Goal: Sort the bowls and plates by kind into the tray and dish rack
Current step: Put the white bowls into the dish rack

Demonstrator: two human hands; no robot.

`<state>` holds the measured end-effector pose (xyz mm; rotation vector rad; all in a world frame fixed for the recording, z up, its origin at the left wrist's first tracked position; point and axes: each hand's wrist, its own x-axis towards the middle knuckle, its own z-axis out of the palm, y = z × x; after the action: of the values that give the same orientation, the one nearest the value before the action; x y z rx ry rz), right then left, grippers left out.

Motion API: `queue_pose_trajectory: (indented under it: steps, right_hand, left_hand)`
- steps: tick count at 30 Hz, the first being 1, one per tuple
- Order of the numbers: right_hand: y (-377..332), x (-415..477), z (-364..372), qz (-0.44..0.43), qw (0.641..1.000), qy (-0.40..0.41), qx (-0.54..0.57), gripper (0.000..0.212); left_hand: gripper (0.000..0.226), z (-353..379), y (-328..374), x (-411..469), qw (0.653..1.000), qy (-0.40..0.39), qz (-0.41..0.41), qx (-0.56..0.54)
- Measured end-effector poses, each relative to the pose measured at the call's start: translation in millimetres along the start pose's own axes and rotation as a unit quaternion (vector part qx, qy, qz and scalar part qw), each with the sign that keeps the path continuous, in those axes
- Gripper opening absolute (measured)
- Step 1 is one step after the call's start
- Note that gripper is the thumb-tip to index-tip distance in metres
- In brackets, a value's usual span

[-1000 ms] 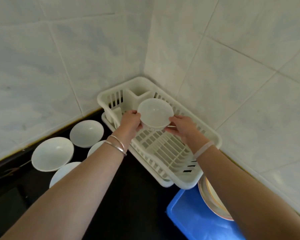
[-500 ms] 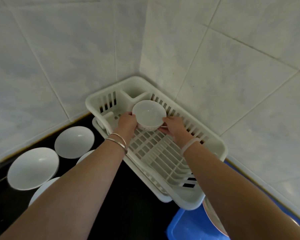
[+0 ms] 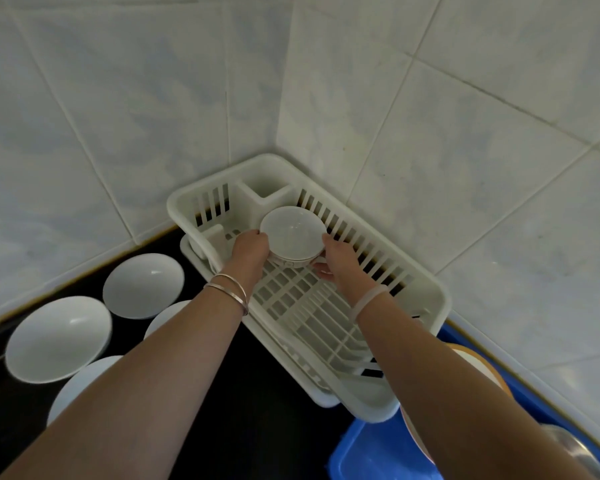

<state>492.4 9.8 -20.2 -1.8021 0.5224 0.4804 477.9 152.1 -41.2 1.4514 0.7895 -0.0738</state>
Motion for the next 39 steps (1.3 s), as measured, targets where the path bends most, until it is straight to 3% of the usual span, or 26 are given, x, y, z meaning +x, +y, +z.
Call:
queue_pose_trajectory:
  steps: [4,8,14,16,21,24,30,34,39]
  right_hand:
    - [1,-17,-3,-0.089,0.986,0.023,-0.139,0.051]
    - [0,-40,-12,-0.161,0.961,0.032,-0.224,0.047]
    - [-4,-108,-6,-0.239,0.948,0.027,-0.210,0.051]
    - [2,-135,3,-0.245,0.949,0.017,-0.198,0.048]
    - [43,-182,44,-0.206,0.953,-0.043,-0.219,0.042]
    - [78,-187,69,-0.169,0.935,-0.086,-0.301,0.038]
    - [113,-170,102,-0.155,0.896,-0.046,-0.413,0.034]
    - [115,-158,118,-0.115,0.921,-0.050,-0.369,0.030]
    - [113,-152,131,-0.005,0.993,-0.045,-0.109,0.013]
  left_hand:
    - [0.032,-6,4,-14,0.999,-0.010,0.025,0.045]
    - [0.033,-18,7,-39,0.993,-0.028,0.067,0.088]
    - [0.025,-63,7,-109,0.981,-0.015,0.160,0.108]
    - [0.033,-86,-7,-130,0.976,0.019,0.168,0.134]
    - [0.029,-148,-65,-179,0.961,0.082,0.187,0.184]
    - [0.029,-181,-108,-203,0.961,0.123,0.154,0.195]
    - [0.049,-223,-157,-210,0.931,0.234,0.110,0.257]
    - [0.060,-234,-170,-200,0.965,0.216,0.048,0.137]
    - [0.051,-236,-176,-189,0.982,0.187,0.001,-0.003]
